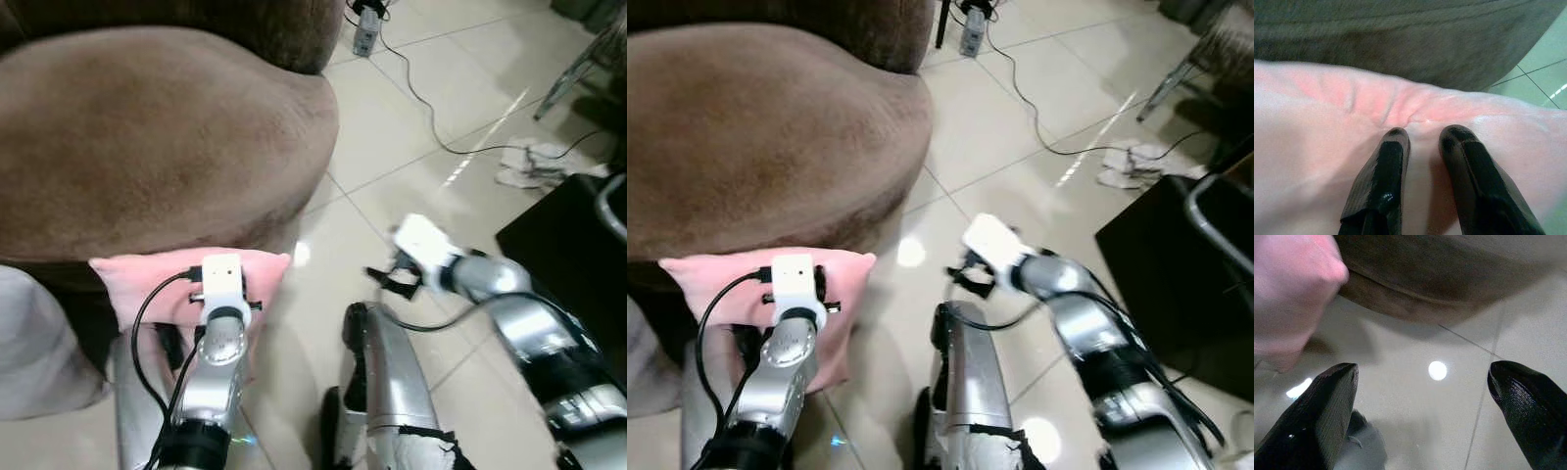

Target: Move the pillow to the sofa from floor

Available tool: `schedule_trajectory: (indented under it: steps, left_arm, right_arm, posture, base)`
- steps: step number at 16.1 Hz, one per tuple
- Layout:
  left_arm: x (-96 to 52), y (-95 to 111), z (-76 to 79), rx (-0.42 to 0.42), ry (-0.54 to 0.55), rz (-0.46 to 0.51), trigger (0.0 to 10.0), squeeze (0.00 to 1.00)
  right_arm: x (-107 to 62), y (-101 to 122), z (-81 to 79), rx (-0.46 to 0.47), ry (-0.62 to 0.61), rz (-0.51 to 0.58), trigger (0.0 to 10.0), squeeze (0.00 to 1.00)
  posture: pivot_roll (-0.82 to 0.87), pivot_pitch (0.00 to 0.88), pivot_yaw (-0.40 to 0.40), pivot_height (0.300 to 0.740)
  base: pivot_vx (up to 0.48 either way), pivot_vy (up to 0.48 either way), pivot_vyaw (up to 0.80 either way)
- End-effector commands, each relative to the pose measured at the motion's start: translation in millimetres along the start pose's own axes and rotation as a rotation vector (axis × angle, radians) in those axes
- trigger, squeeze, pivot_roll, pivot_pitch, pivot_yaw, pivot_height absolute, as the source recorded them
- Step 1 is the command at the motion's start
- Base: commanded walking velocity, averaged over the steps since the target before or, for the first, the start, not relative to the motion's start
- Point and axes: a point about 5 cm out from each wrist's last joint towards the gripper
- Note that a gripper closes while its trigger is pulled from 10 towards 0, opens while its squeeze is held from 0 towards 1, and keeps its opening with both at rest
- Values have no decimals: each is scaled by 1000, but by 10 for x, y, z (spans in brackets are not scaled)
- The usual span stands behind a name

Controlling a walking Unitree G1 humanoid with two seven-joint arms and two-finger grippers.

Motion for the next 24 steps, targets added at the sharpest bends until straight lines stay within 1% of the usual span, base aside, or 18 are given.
schedule_trajectory:
  steps: [1, 4, 7, 8, 9, 10, 11, 12, 13, 14, 15, 16, 17, 18, 21, 22, 23, 24]
  left_arm:
    - [-77, -133, 63, -17, 11, -63, 10000, 0]
    - [-117, -187, 33, -42, 30, -82, 10000, 0]
    - [-108, -213, 12, -23, 40, -96, 10000, 0]
    - [-85, -222, 25, -11, 38, -115, 10000, 0]
    - [-64, -192, 7, -10, 38, -105, 10000, 0]
    - [-56, -177, -11, -10, 37, -97, 10000, 0]
    - [-42, -155, -40, -10, 33, -87, 10000, 0]
    - [-34, -152, -46, -15, 32, -89, 10000, 0]
    - [-43, -185, 42, -13, 17, -109, 10000, 0]
    - [-52, -194, 85, -11, 15, -118, 10000, 0]
    - [-70, -198, 131, -38, 20, -124, 10000, 0]
    - [-81, -206, 136, -46, 23, -126, 10000, 0]
    - [-90, -223, 107, -51, 26, -129, 10000, 0]
    - [-68, -214, 24, -35, 27, -112, 10000, 0]
    - [77, -79, -165, 46, -11, -63, 10000, 0]
    - [159, 18, -259, 81, -26, -35, 10000, 0]
    - [224, 94, -331, 90, -51, -14, 10000, 0]
    - [305, 192, -377, 142, -92, 5, 10000, 0]
  right_arm:
    - [39, -66, -24, -16, 49, -44, 10000, 0]
    - [129, -61, -81, -5, 89, -38, 10000, 0]
    - [157, -119, -92, 11, 88, -39, 10000, 0]
    - [126, -91, 5, 71, 13, -2, 10000, 0]
    - [88, -130, 50, 143, -51, 26, 10000, 0]
    - [68, -175, 49, 167, -76, 34, 10000, 0]
    - [-16, -314, 96, 243, -155, 33, 10000, 0]
    - [-69, -366, 104, 229, -149, 16, 10000, 0]
    - [-72, -284, 102, 79, -48, -31, 10000, 0]
    - [-60, -225, 116, 32, -20, -39, 10000, 0]
    - [-20, -64, 151, -50, 27, -44, 10000, 0]
    - [-8, 8, 198, -51, 11, -29, 10000, 0]
    - [-9, 50, 261, 9, -62, 14, 10000, 0]
    - [-32, -32, 276, 94, -140, 43, 10000, 0]
    - [-200, -442, 259, 289, -324, 62, 10000, 0]
    - [-294, -653, 220, 368, -406, 61, 10000, 0]
    - [-339, -816, 163, 412, -474, 46, 10000, 0]
    - [-363, -1011, 5, 478, -517, 30, 10000, 0]
  posture:
    - [-33, 258, -275, 450]
    - [4, 268, -298, 450]
    - [5, 264, -299, 450]
    - [6, 258, -302, 450]
    - [8, 257, -295, 450]
    - [2, 255, -286, 450]
    - [-1, 254, -279, 450]
    - [-21, 254, -283, 450]
    - [-46, 259, -313, 450]
    - [-47, 260, -320, 450]
    - [-35, 262, -353, 450]
    - [-22, 265, -359, 450]
    - [-1, 267, -349, 450]
    - [6, 262, -318, 450]
    - [-11, 233, -217, 450]
    - [-23, 221, -173, 450]
    - [-37, 209, -131, 450]
    - [-51, 202, -90, 450]
  base:
    - [0, 0, 0]
    - [0, 0, 0]
    - [0, 0, 0]
    - [0, 0, 0]
    - [0, 0, 0]
    - [0, 0, 0]
    - [0, 0, 0]
    - [0, 0, 0]
    - [0, 0, 0]
    - [0, 0, 0]
    - [0, 0, 0]
    - [0, 0, 0]
    - [0, 0, 0]
    - [0, 0, 0]
    - [0, 0, 0]
    - [0, 0, 0]
    - [0, 0, 0]
    - [0, 0, 0]
Point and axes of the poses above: a point about 5 cm out from each wrist's last joint towards the gripper, its own x axis pointing out of the wrist towards the gripper, its own y axis along the axis of the wrist's last joint, z = x × y, and after that the axes turned 14 degrees about x, right-handed
